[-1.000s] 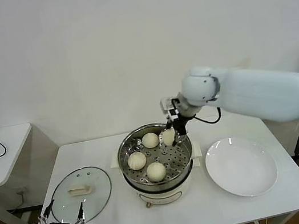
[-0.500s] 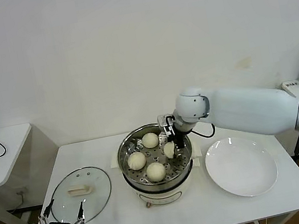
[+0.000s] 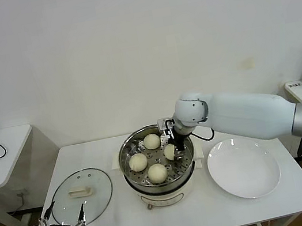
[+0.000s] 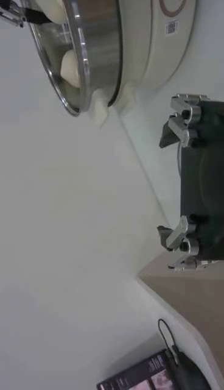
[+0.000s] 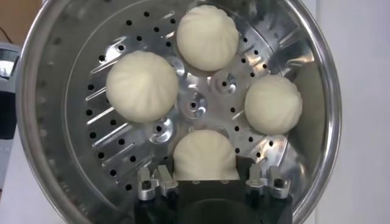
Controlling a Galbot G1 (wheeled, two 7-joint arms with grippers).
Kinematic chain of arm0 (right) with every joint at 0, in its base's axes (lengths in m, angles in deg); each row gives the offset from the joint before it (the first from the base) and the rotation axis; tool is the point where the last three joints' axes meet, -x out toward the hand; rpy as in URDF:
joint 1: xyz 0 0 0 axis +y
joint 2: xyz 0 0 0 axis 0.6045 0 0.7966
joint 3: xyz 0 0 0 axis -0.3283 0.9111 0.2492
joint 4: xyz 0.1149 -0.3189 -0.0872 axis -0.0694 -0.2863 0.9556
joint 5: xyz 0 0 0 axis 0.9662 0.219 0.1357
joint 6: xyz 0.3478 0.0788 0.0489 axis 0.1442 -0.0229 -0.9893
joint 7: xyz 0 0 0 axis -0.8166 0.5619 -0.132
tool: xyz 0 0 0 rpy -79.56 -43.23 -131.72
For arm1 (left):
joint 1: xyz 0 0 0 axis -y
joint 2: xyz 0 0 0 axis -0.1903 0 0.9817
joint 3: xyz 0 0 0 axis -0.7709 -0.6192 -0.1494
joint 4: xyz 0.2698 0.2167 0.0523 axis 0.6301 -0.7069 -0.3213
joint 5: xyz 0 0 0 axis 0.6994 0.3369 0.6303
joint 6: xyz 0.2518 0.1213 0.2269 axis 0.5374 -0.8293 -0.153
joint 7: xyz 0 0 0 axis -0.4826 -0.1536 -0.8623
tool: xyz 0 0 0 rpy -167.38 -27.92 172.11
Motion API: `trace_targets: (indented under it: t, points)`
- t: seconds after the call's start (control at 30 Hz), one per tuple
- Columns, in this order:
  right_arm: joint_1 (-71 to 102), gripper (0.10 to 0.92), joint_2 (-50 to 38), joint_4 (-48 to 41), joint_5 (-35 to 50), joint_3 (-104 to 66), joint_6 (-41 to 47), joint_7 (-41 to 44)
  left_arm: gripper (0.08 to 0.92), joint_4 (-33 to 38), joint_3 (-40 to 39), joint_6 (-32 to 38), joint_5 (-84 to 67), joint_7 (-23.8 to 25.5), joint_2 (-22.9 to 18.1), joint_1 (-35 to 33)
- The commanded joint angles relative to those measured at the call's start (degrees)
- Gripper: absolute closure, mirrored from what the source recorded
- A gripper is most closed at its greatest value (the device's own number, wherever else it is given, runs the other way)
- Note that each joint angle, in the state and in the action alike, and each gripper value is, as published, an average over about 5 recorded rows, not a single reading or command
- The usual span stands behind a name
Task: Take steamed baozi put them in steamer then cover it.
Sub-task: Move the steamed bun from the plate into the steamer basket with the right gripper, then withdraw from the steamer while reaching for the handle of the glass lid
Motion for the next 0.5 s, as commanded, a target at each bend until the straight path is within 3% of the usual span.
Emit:
trace_targets:
  t: [0.03, 0.23, 0.5]
  points:
    - [-0.27, 0.23, -1.99, 1.25, -0.73, -3.0, -1.02, 0.97, 0.177, 0.25, 0.01, 0.01, 0.04, -0.01, 0.05, -0.11]
    - [-0.86, 0.203, -7.03, 6.22, 0.62, -9.62, -2.57, 0.08, 0.177, 0.61, 0.05, -0.02, -0.02, 0.01, 0.0, -0.11]
    - [11.7, 0.203, -17.03, 18.12, 9.4, -22.97, -3.22, -21.04, 0.177, 0.43, -0.06, 0.09, -0.05, -0.03, -0.49, -0.03]
